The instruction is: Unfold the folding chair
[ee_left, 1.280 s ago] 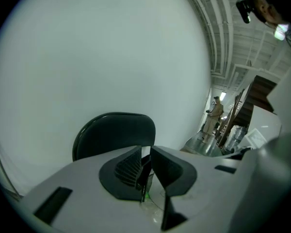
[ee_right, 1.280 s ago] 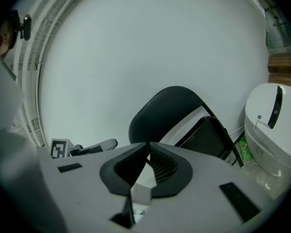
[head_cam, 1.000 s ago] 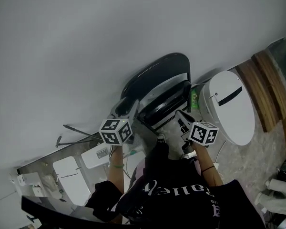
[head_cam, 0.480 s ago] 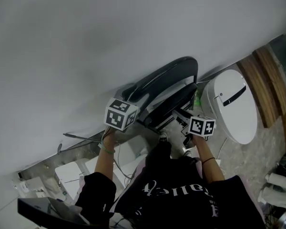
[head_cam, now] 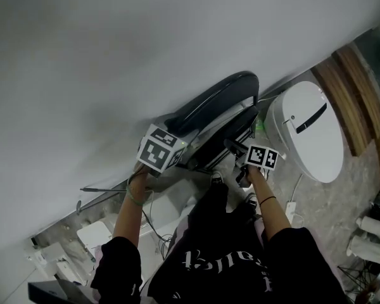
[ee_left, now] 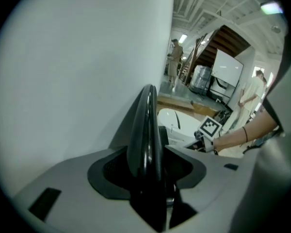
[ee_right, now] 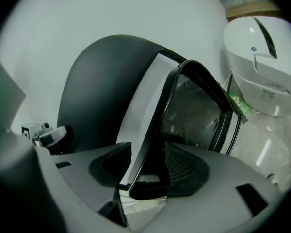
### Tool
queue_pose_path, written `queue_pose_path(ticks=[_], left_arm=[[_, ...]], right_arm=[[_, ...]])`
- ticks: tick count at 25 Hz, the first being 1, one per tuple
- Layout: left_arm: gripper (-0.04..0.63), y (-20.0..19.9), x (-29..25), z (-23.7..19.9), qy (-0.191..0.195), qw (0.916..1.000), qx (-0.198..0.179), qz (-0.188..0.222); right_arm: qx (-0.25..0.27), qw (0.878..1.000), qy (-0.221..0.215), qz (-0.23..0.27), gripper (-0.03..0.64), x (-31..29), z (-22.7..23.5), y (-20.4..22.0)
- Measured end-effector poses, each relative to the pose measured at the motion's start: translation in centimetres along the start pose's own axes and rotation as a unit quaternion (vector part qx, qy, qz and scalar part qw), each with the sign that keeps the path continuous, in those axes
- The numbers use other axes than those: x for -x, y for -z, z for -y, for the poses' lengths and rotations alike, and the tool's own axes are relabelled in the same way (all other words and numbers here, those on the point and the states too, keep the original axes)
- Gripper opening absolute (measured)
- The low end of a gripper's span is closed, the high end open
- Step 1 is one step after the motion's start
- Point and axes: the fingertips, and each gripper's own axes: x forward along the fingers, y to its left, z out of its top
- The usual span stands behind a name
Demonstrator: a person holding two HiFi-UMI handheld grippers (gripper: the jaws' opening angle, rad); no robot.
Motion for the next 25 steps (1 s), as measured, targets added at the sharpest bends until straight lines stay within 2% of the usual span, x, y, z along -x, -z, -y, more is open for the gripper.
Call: queue_pose_path(ticks=[2, 4, 6, 10, 11, 12, 13, 17, 18, 22, 25], left_arm=[[0.215, 0.5, -0.5, 0.3, 0.005, 0.9995, -0.013, -0.03], [0.213, 0.8, -0.7, 0.3, 0.007, 0.999, -0.012, -0.043], [0.212, 1.1, -1.0, 0.0, 0.001, 0.9983, -0.007, -0.059], [0.178, 1.8, -1.4, -0.4, -0.014, 0.996, -0.022, -0.086], [0.174, 1.9, -1.3, -0.2, -0.009, 0.9956, -0.018, -0.092], [0.169, 2.0, -1.2, 0.0, -0.002, 0.9949, -0.014, -0.1], [0.165, 2.3, -1.3, 0.1, 0.004, 0.9937, -0.014, -0.111], [0.151, 3.6, -2.0, -0.4, 0.007, 0.986, -0.03, -0.164], [0.142, 3.6, -2.0, -0.3, 0.014, 0.9858, -0.025, -0.165], [0.066, 3.8, -1.6, 1.9, 0.083, 0.9847, -0.02, -0.152], [0.06, 3.5, -0.8, 3.9, 0.082, 0.9857, -0.036, -0.143]], right_arm=[[-0.015, 1.0, -0.002, 0.01, 0.202, -0.9, 0.3, -0.7], [-0.022, 1.0, -0.005, 0.017, 0.201, -1.8, 0.4, -1.4], [-0.022, 1.0, -0.005, 0.022, 0.201, -2.8, 0.3, -2.0], [-0.031, 0.999, 0.006, 0.016, 0.196, -4.1, 0.7, -2.1], [-0.033, 0.999, 0.015, 0.01, 0.182, -4.3, 0.9, -2.0], [-0.033, 0.999, 0.024, 0.004, 0.133, -4.5, 1.1, -1.9], [-0.033, 0.999, 0.027, 0.001, 0.124, -4.6, 1.2, -2.0], [-0.064, 0.998, -0.005, 0.02, 0.095, -4.4, 1.0, -2.1], [-0.078, 0.997, -0.012, 0.028, 0.087, -4.3, 1.0, -2.2], [-0.109, 0.992, -0.036, 0.043, 0.067, -3.5, 1.1, -1.8], [-0.115, 0.992, -0.04, 0.039, 0.067, -1.8, 1.3, -1.0]])
